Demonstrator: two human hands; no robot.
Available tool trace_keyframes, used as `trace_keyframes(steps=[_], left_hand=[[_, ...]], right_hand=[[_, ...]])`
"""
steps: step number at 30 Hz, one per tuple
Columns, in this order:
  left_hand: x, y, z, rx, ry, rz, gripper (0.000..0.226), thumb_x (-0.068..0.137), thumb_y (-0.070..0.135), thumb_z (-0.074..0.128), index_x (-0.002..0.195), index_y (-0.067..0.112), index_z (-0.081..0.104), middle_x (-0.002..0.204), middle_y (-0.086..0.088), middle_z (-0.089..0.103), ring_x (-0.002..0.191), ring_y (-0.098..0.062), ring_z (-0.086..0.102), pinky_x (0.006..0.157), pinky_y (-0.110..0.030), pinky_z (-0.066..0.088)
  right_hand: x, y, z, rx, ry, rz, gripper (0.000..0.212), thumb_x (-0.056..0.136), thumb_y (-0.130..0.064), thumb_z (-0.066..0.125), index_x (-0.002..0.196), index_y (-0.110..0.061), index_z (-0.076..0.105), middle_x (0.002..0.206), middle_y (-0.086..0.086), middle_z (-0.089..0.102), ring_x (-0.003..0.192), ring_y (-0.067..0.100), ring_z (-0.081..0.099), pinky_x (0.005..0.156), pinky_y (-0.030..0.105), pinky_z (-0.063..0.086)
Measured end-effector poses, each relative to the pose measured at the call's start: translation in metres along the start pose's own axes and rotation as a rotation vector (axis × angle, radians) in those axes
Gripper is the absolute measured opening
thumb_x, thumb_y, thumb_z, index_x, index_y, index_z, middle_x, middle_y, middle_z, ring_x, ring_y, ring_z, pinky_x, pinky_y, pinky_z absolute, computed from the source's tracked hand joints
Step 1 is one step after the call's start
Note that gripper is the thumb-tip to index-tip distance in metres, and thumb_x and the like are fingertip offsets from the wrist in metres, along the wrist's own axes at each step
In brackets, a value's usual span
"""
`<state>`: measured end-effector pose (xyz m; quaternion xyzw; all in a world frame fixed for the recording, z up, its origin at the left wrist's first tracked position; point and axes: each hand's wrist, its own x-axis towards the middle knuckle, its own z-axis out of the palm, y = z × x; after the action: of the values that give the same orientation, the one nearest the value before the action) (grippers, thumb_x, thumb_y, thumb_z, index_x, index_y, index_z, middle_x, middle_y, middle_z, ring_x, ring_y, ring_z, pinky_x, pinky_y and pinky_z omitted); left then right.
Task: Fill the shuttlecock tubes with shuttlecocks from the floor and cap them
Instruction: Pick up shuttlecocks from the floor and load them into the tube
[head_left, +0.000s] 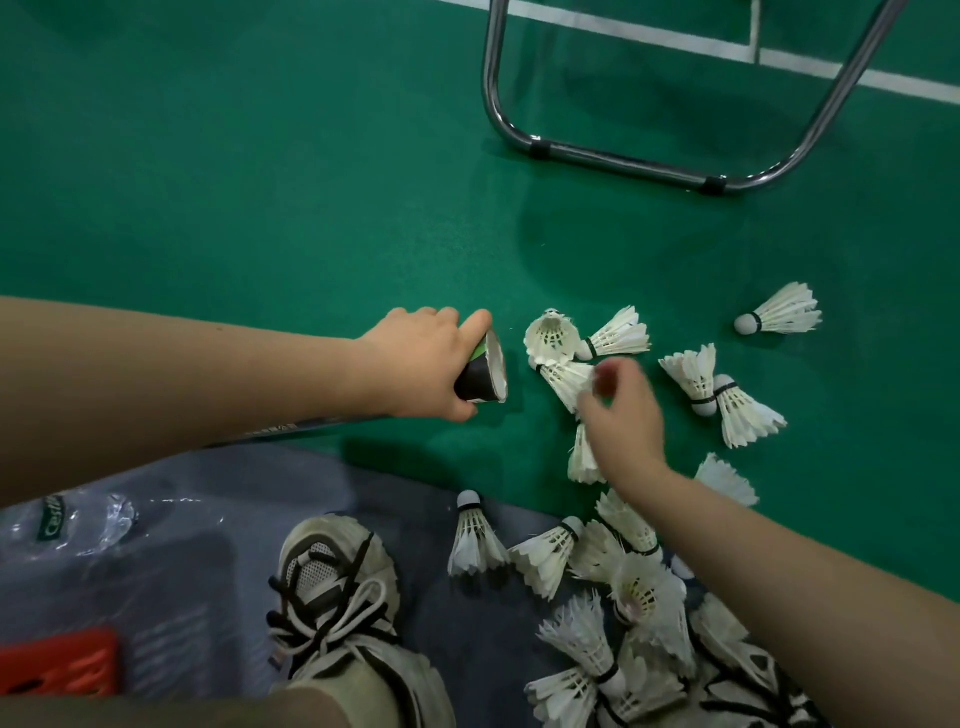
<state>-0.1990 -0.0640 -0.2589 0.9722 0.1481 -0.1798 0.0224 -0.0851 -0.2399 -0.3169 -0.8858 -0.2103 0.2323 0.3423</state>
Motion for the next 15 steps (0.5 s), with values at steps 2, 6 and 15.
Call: trace_keyframes(steps=[2, 6, 15], left_hand=[[0.0, 0.001, 0.001, 0.006, -0.003, -0.001, 0.073, 0.072, 0.056, 0.063, 0.125, 0.015, 0.033, 0.106, -0.01, 0.052, 0.1, -0.031, 0.055, 0.078, -0.04, 0.044], [0.0, 0.003, 0.003, 0.009, -0.01, 0.004, 0.075, 0.072, 0.057, 0.063, 0.126, 0.016, 0.032, 0.107, -0.01, 0.052, 0.1, -0.032, 0.055, 0.078, -0.04, 0.044], [0.001, 0.002, 0.005, 0.011, 0.004, 0.018, 0.082, 0.073, 0.057, 0.061, 0.134, 0.015, 0.025, 0.109, -0.011, 0.051, 0.102, -0.032, 0.054, 0.079, -0.039, 0.043]], right_hand=[[-0.025, 0.002, 0.011, -0.168, -0.325, -0.153, 0.023, 0.087, -0.022, 0.057, 0.109, -0.02, 0.053, 0.099, -0.005, 0.055, 0.093, 0.013, 0.054, 0.083, 0.028, 0.046], [-0.068, 0.012, 0.039, -0.688, -0.883, -0.674, 0.067, 0.08, -0.051, 0.059, 0.138, -0.027, 0.034, 0.138, 0.005, 0.04, 0.116, 0.028, 0.044, 0.099, 0.039, 0.036], [-0.062, 0.014, 0.056, -0.8, -0.66, -0.514, 0.047, 0.089, -0.007, 0.043, 0.135, -0.009, 0.033, 0.124, 0.017, 0.047, 0.106, 0.036, 0.054, 0.084, 0.043, 0.044]])
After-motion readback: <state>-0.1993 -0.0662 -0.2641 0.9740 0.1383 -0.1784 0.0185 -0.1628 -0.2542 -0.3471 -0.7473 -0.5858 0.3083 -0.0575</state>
